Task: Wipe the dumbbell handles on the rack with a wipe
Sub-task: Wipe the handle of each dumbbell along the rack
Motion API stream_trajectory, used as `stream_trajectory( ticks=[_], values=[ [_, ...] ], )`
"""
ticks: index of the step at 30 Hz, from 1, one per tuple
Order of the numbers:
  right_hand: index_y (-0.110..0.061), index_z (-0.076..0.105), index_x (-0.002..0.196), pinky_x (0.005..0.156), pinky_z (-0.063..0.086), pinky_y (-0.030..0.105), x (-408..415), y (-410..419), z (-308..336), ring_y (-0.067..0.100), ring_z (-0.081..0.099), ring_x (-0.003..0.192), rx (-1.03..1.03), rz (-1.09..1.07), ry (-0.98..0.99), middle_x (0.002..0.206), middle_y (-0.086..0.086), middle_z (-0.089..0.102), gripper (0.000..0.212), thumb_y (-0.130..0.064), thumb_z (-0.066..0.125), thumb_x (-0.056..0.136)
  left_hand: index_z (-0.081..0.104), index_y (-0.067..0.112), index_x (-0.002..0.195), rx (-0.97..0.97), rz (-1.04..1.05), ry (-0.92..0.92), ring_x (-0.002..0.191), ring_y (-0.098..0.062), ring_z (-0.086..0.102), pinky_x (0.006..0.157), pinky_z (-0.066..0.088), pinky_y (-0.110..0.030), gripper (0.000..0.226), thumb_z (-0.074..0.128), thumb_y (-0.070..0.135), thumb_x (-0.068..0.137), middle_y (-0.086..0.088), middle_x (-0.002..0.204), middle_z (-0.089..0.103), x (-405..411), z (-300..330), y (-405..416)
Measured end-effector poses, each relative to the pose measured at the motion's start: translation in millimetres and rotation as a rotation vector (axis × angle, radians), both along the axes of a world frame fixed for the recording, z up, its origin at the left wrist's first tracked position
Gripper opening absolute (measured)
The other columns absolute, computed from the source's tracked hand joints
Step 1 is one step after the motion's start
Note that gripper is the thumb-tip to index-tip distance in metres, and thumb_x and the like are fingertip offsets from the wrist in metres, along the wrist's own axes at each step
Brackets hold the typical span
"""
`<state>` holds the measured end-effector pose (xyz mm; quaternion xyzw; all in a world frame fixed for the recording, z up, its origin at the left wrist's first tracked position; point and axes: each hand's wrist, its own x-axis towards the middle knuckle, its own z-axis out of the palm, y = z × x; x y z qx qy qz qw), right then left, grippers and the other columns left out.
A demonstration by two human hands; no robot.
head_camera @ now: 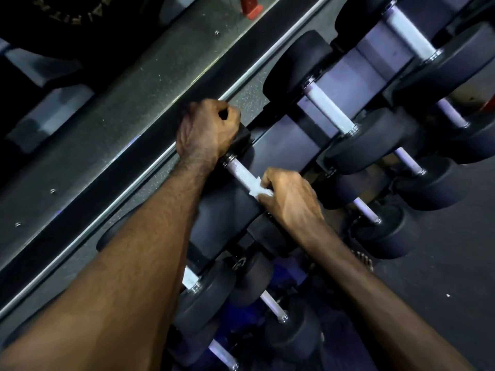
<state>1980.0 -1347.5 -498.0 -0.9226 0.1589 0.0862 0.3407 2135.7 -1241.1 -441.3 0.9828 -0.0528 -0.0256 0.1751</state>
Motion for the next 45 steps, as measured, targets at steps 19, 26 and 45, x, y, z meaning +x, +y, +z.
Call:
stream_trajectory(
  ticks=[19, 26, 45],
  values=[
    [-0.015, 0.078, 0.089, 0.073, 0.063, 0.033, 67, -205, 16, 0.013, 0.075, 0.077, 0.672, -0.452, -0.332, 0.086, 0.001, 0.080, 0.011, -0.017, 0.087, 0.082, 0.074, 0.030, 0.126, -0.196, -0.168, -0.011, 0.109, -0.023, 0.069, 0.089, 0.051, -0.031, 0.047, 0.046, 0.061, 0.105, 0.000, 0.112, 0.076, 53, 17, -141],
    [-0.020, 0.078, 0.081, 0.077, 0.061, 0.038, 106, -249, 1, 0.007, 0.071, 0.072, 0.314, -0.065, -0.135, 0.076, -0.005, 0.077, 0.010, -0.018, 0.087, 0.079, 0.078, 0.030, 0.114, -0.115, -0.281, 0.134, 0.106, -0.019, 0.071, 0.097, 0.057, -0.036, 0.052, 0.053, 0.067, 0.087, 0.006, 0.110, 0.078, 83, 6, -201],
    [-0.020, 0.077, 0.086, 0.071, 0.059, 0.029, 125, -261, -15, 0.008, 0.073, 0.070, 0.388, 0.125, 0.152, 0.073, -0.004, 0.077, 0.014, -0.013, 0.083, 0.075, 0.080, 0.045, 0.117, -0.042, -0.153, -0.114, 0.097, -0.024, 0.072, 0.080, 0.053, -0.031, 0.046, 0.046, 0.059, 0.089, 0.007, 0.106, 0.080, 89, -22, -204]
  ],
)
